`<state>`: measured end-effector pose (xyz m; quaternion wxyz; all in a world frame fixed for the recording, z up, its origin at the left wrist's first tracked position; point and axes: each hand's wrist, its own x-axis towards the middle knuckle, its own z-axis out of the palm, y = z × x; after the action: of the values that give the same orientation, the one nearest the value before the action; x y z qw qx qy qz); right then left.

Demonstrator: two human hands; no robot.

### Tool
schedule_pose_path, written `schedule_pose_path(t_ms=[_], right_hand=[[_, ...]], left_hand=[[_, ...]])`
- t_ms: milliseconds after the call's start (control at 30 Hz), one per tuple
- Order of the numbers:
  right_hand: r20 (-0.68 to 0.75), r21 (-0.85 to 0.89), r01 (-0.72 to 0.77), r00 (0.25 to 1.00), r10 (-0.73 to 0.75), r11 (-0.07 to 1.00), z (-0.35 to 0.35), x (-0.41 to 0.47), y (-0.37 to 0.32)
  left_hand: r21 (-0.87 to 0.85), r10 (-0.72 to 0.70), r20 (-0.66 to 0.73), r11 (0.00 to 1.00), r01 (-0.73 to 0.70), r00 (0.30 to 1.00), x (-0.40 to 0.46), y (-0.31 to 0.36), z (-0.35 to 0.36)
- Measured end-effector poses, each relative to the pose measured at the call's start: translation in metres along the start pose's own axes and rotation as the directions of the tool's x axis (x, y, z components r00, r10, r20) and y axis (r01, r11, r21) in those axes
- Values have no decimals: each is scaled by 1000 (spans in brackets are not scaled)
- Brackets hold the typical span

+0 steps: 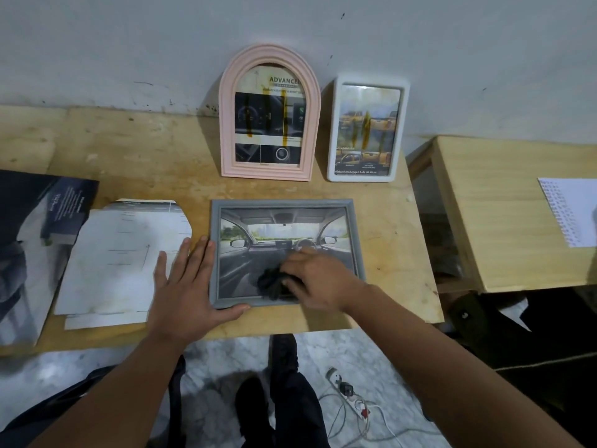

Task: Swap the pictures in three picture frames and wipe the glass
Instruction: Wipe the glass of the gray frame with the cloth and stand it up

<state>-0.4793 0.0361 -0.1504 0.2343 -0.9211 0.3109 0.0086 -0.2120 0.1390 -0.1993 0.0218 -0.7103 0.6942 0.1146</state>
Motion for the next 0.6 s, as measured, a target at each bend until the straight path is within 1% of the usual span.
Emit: schedule_pose_path(t_ms=[33,67,100,133,167,200,233,267,300,367,433,467,500,533,567,600], right_hand=[[-42,27,-59,997,61,998,-8,4,6],[-117,46,-139,983,144,989,-16,8,16],[-221,47,-219,949,224,975,-23,12,28],[-320,41,-296,901,293,954,-27,16,40],[-381,19,-368,857,347,930,-28,22,48],[-394,-21,-425,835,383,905,-23,27,49],[-381,-77,-448,839,390,890,-12,31,43],[-359,-126,-426,861,359,896,2,31,33],[-332,-153,-365,894,300,918,17,28,19],[-235,-126,-150,965,118,981,37,10,-5],[-143,-80,44,988,-55,996,37,-13,-9],[-147,-80,76,985,-87,994,31,-22,-1],[-183,-88,38,982,-54,995,22,-27,10],[-238,-87,-63,970,41,994,12,-32,23],[-307,-78,-198,937,165,977,1,-34,37],[-373,-79,-322,887,271,943,-7,-34,50]], left_hand=[[-2,0,-2,1000,0,1000,0,0,0],[-1,1,-2,1000,-1,1000,0,0,-1],[1,2,-4,1000,-2,1000,0,0,-1],[3,2,-6,1000,-2,1000,0,0,0],[5,2,-8,1000,-2,1000,0,0,0],[6,3,-8,1000,-3,1000,0,0,0],[7,6,-8,1000,-6,1000,0,-1,1],[8,7,-8,1000,-7,1000,0,-1,1],[11,7,-9,1000,-7,1000,0,-1,1],[17,4,-11,1000,-4,1000,0,-1,1],[19,4,-9,1000,-4,1000,-1,0,1],[20,4,-6,1000,-4,1000,-1,0,1],[23,3,-2,1000,-3,1000,-1,0,0],[25,2,0,1000,-2,1000,-1,0,0],[25,1,-1,1000,-1,1000,-1,0,0],[24,0,-4,1000,0,1000,0,0,0]])
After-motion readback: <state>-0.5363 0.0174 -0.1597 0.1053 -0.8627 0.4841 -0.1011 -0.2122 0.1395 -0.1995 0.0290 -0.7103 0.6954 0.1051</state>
